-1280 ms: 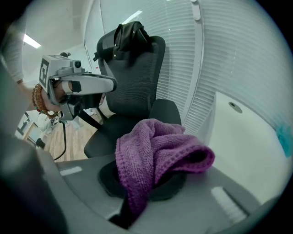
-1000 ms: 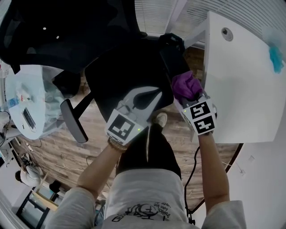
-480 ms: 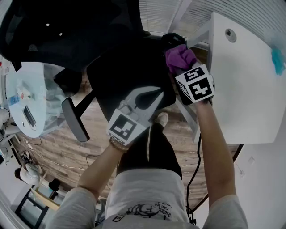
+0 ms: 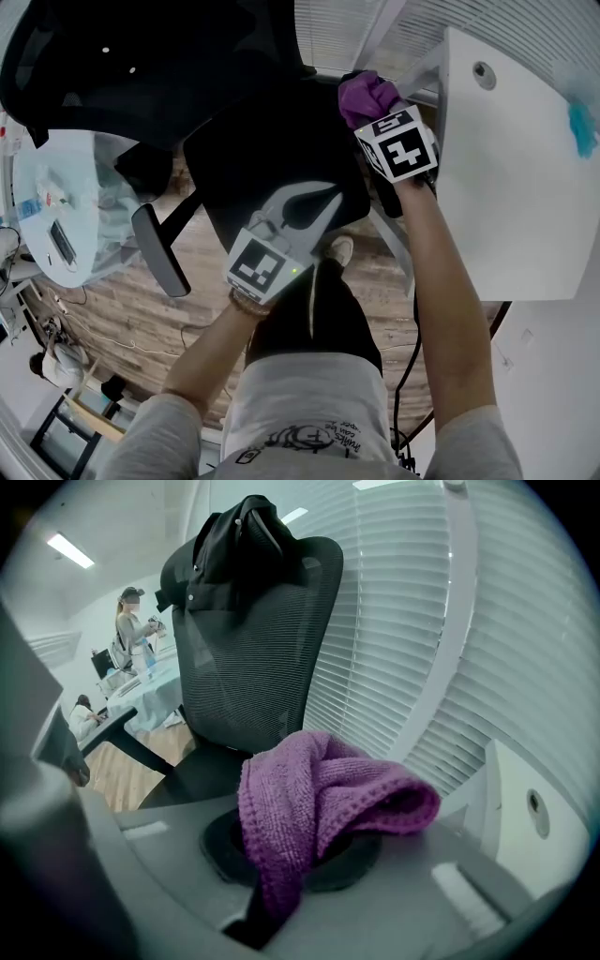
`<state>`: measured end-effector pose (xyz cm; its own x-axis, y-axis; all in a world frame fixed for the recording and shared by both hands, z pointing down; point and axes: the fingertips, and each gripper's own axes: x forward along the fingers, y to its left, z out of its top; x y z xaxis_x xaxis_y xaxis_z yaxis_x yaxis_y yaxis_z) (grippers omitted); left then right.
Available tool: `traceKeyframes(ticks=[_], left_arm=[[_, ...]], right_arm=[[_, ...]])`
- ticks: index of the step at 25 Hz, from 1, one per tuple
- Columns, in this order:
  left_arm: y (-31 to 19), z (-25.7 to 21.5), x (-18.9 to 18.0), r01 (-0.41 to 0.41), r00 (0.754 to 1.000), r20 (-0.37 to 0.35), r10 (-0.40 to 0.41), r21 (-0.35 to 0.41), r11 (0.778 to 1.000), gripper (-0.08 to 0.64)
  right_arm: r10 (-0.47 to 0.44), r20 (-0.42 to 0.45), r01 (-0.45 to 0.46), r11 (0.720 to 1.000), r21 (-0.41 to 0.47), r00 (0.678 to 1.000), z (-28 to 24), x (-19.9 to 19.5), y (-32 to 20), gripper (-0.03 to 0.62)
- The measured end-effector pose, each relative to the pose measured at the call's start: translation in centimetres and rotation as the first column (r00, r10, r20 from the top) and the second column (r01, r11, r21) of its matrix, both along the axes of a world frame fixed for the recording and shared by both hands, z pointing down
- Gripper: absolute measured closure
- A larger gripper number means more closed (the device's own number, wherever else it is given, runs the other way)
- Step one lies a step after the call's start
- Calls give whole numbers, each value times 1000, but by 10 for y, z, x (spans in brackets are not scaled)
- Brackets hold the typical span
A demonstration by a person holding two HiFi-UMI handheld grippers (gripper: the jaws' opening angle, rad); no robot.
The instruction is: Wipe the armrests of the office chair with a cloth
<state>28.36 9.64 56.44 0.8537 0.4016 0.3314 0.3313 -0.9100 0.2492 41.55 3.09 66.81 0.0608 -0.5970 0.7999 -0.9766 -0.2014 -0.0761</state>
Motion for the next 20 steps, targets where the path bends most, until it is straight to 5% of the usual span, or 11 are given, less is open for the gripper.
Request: traceKeyframes(ticks=[11,20], left_arm=[[-2,2,-5,16,1000,6,-16,-25,1000,558],[4,3,-6,-16,1000,7,16,-13,1000,558]], right_arm=[[53,-37,-52,998,22,998,-6,-30,53,561],[77,-8,-77,996,-44,997,-12,-87,132,561]])
